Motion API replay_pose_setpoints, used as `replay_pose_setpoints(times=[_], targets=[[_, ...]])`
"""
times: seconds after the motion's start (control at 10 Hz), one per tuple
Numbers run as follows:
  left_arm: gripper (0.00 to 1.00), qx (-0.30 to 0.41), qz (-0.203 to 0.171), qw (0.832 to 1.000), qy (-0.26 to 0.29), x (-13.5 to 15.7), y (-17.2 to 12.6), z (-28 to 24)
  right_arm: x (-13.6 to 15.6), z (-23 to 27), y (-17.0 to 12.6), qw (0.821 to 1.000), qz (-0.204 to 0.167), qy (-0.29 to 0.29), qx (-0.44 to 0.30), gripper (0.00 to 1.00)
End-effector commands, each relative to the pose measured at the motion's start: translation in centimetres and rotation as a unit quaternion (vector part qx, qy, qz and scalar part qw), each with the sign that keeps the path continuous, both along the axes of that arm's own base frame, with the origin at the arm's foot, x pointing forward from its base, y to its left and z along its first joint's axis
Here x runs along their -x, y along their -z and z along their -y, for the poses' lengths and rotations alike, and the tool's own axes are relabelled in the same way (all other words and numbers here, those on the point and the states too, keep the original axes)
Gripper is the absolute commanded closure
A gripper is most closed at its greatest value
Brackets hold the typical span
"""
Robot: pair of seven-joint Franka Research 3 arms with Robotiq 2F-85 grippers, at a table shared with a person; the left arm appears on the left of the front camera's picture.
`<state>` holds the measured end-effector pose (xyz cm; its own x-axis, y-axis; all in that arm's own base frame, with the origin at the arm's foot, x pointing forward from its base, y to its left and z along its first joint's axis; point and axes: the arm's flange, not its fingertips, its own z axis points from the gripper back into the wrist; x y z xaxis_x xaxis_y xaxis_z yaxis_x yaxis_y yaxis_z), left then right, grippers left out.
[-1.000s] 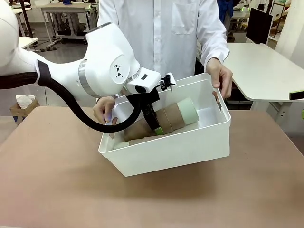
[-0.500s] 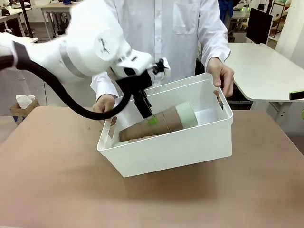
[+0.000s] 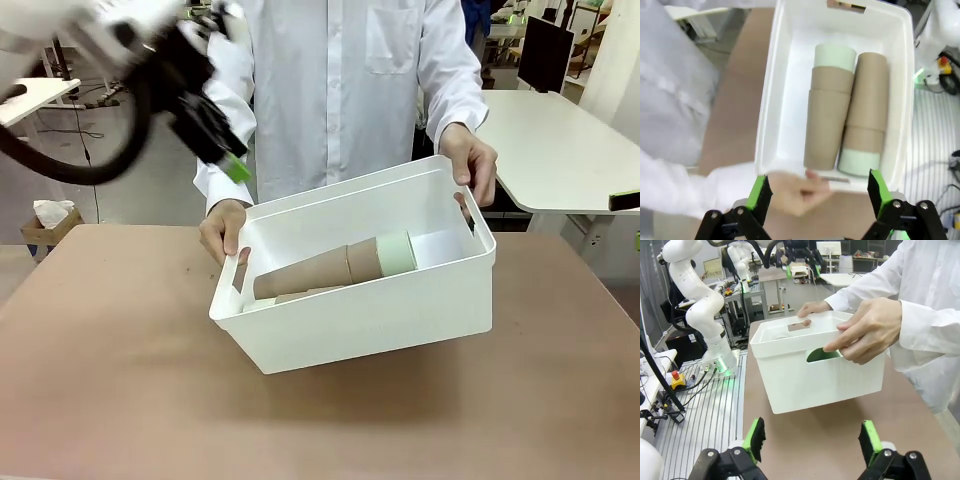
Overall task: Stack the cups and store them in the basket.
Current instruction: Place the stack of Reusable plastic cups into the Pantry Basket.
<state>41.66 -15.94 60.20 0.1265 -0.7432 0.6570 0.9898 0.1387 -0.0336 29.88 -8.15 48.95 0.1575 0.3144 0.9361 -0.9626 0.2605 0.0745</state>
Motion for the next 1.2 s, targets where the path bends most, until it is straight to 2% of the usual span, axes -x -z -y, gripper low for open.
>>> replay_pose_setpoints(times=[0.0, 0.2, 0.4, 0.6, 0.7, 1.1], targets=[[0.0, 0.078, 0.004, 0.997, -0.001, 1.3, 0.3, -8.0, 0.0, -0.2, -0.4, 1.0, -0.004, 0.006, -0.012, 0.0], [0.0, 0.118, 0.017, 0.993, -0.019, 2.6, 1.1, -14.3, 0.0, -0.2, -0.4, 1.0, -0.004, 0.006, -0.012, 0.0], [0.0, 0.14, 0.025, 0.99, -0.018, 3.2, 3.1, -17.7, 0.0, -0.2, -0.4, 1.0, -0.004, 0.006, -0.012, 0.0], [0.0, 0.145, 0.055, 0.988, 0.011, 3.6, 4.8, -18.8, 0.0, -0.2, -0.4, 1.0, -0.004, 0.006, -0.012, 0.0], [0.0, 0.124, 0.022, 0.992, -0.027, 3.4, 3.2, -19.1, 0.0, -0.2, -0.4, 1.0, -0.004, 0.006, -0.012, 0.0], [0.0, 0.124, 0.022, 0.992, -0.027, 3.4, 3.2, -19.1, 0.0, -0.2, -0.4, 1.0, -0.004, 0.006, -0.012, 0.0]])
